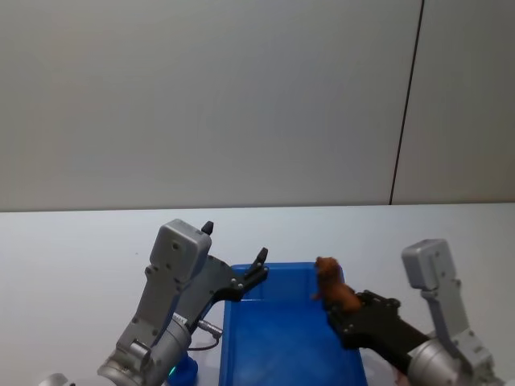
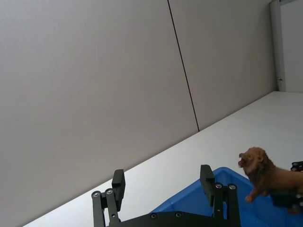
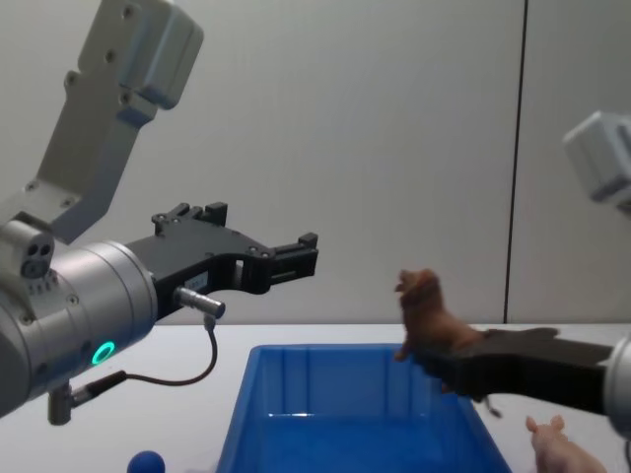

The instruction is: Pick up the two dolls from the table and place them into the box.

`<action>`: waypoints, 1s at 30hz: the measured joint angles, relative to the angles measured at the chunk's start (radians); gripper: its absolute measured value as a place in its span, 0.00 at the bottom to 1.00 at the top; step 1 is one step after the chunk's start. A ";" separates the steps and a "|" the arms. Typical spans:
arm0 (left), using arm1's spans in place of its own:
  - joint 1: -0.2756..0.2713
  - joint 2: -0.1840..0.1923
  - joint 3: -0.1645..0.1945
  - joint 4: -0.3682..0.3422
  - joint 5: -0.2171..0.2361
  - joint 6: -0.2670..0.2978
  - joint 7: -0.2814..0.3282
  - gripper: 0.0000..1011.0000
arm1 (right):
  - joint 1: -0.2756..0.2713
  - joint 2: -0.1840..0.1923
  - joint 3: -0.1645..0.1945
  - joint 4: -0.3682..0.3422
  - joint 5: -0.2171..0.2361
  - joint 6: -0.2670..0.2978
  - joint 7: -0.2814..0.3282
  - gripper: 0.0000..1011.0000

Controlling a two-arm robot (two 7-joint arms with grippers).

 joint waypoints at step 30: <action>0.000 0.000 0.000 0.000 0.000 0.000 0.000 0.99 | -0.022 0.018 0.015 -0.045 0.013 0.019 -0.087 0.99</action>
